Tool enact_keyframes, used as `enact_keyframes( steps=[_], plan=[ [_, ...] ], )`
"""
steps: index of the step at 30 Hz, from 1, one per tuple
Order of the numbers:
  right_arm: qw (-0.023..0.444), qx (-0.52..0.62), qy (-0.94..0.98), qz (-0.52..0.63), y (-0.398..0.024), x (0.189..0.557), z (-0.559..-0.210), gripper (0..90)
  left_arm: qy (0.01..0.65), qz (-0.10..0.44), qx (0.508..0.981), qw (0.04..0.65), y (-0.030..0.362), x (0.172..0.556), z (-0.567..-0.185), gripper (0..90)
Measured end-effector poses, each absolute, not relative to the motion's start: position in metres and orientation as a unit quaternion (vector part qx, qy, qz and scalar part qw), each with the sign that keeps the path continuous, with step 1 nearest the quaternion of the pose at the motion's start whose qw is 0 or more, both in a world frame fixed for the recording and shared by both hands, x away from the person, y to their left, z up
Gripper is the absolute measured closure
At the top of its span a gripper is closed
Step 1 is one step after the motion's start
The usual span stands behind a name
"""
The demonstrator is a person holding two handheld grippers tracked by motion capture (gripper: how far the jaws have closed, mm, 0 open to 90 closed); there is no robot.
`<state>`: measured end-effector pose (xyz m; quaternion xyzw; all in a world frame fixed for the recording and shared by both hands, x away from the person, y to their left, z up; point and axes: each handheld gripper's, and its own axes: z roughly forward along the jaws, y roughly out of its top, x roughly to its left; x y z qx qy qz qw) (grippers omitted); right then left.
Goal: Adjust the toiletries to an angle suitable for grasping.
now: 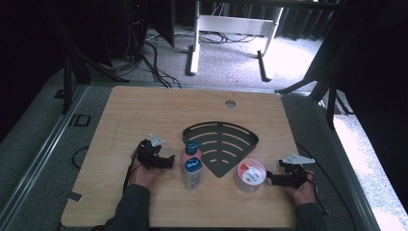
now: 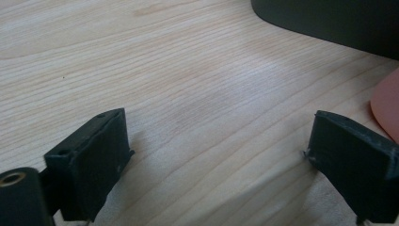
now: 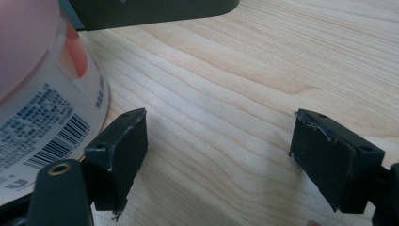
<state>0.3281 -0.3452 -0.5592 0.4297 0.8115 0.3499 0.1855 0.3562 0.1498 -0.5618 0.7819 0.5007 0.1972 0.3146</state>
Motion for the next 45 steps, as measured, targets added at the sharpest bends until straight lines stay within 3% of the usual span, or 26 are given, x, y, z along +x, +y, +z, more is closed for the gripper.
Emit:
enact_keyframes(
  steps=[1,5,8,9,10,12,18,28,42,43,45],
  plan=[
    [0.185,0.430,0.812,0.350,-0.345,0.328,-0.559,19.0,0.502,0.199,0.781,0.315,0.150,0.356,-0.560,17.2],
    [0.185,0.429,0.812,0.350,-0.345,0.328,-0.559,19.0,0.508,0.201,0.776,0.315,0.152,0.355,-0.558,28.4],
    [0.185,0.429,0.812,0.350,-0.345,0.328,-0.559,19.0,0.512,0.203,0.773,0.314,0.151,0.354,-0.557,30.0],
    [0.185,0.429,0.812,0.350,-0.345,0.328,-0.559,19.0,0.514,0.203,0.773,0.312,0.151,0.354,-0.556,39.1],
    [0.185,0.429,0.812,0.350,-0.345,0.328,-0.559,19.0,0.515,0.203,0.773,0.312,0.150,0.353,-0.555,39.1],
    [0.185,0.429,0.812,0.350,-0.345,0.328,-0.559,19.0,0.511,0.200,0.777,0.309,0.149,0.352,-0.554,48.4],
    [0.185,0.429,0.812,0.350,-0.345,0.328,-0.559,19.0,0.493,0.188,0.782,0.331,0.144,0.344,-0.544,54.5],
    [0.185,0.430,0.811,0.350,-0.345,0.328,-0.559,19.0,0.480,0.177,0.769,0.382,0.144,0.329,-0.520,54.2],
    [0.185,0.430,0.811,0.350,-0.345,0.328,-0.559,19.0,0.430,0.191,0.775,0.422,0.133,0.304,-0.482,76.9],
    [0.185,0.430,0.811,0.350,-0.345,0.328,-0.559,19.0,0.423,0.190,0.779,0.423,0.132,0.303,-0.480,84.3],
    [0.185,0.430,0.811,0.350,-0.345,0.328,-0.559,19.0,0.412,0.188,0.784,0.424,0.128,0.300,-0.476,89.4]
  ],
)
